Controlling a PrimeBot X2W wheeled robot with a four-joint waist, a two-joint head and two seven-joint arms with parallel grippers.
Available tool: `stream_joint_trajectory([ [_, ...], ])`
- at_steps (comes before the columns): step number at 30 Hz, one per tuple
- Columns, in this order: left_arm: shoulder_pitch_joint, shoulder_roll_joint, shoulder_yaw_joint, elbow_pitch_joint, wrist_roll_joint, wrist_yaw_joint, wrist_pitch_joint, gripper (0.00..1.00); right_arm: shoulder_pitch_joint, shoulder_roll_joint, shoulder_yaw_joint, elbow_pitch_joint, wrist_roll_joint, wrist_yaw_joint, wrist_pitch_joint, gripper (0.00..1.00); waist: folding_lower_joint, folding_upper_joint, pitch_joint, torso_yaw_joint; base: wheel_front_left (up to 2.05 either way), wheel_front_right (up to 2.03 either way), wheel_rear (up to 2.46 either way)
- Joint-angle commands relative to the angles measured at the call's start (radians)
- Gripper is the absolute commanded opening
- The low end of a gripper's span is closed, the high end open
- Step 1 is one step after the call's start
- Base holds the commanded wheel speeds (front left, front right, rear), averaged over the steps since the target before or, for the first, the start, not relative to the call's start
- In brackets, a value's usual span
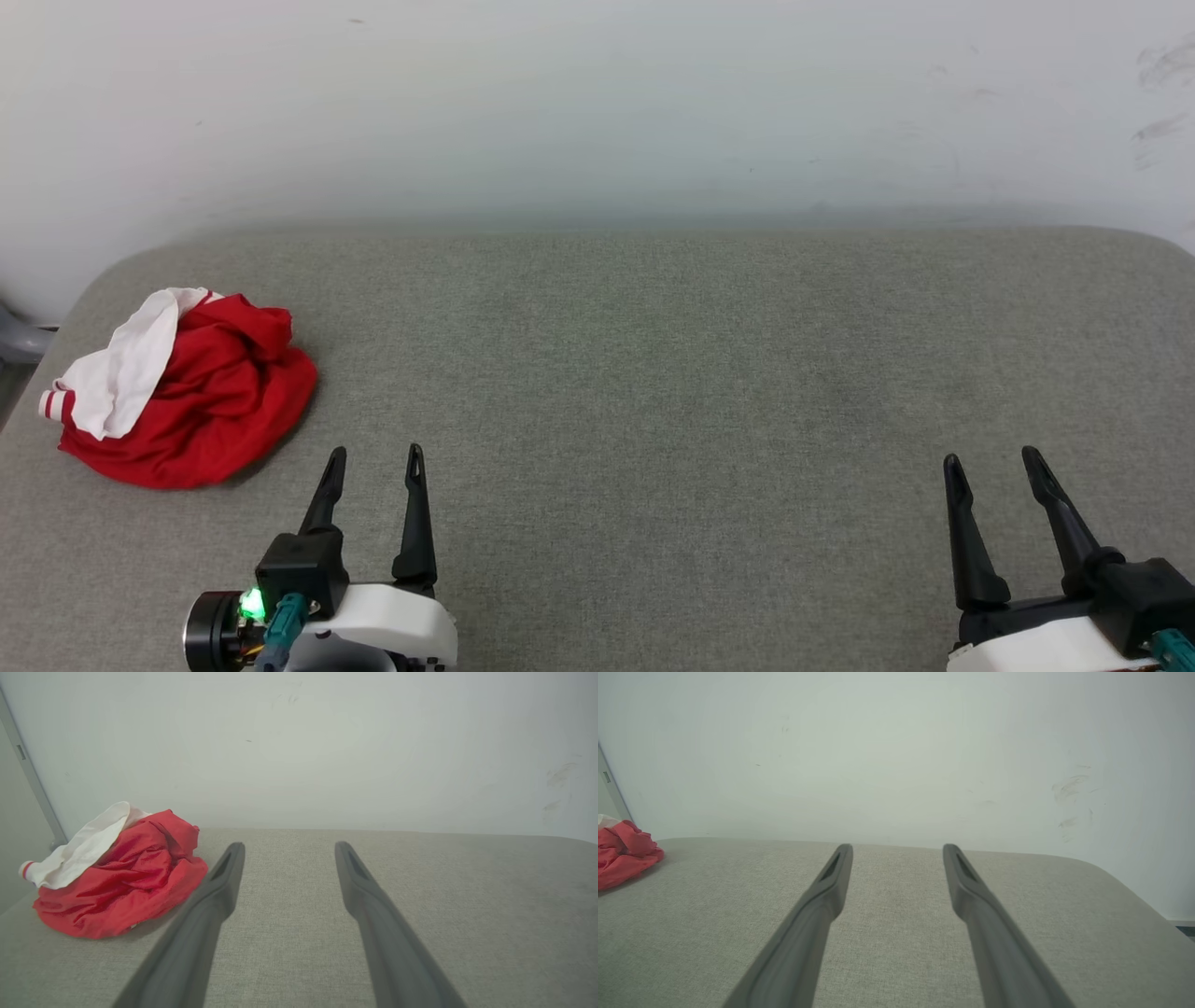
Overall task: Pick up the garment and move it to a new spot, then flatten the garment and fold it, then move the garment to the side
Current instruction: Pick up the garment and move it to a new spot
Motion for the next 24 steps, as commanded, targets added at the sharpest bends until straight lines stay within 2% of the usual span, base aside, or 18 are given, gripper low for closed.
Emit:
stream_joint_trajectory([
  [1,0.01,-0.001,0.002,0.003,-0.006,0.0,-0.003,1.0,0.009,0.001,-0.001,0.003,0.008,-0.001,-0.003,1.0,0.0,0.0,0.0,0.0,0.0,0.0,0.0],
  [24,0.004,-0.001,-0.001,0.028,-0.024,0.002,-0.003,1.0,0.014,0.001,-0.001,0.012,0.037,-0.001,-0.003,1.0,0.0,0.0,0.0,0.011,0.0,0.0,0.0],
])
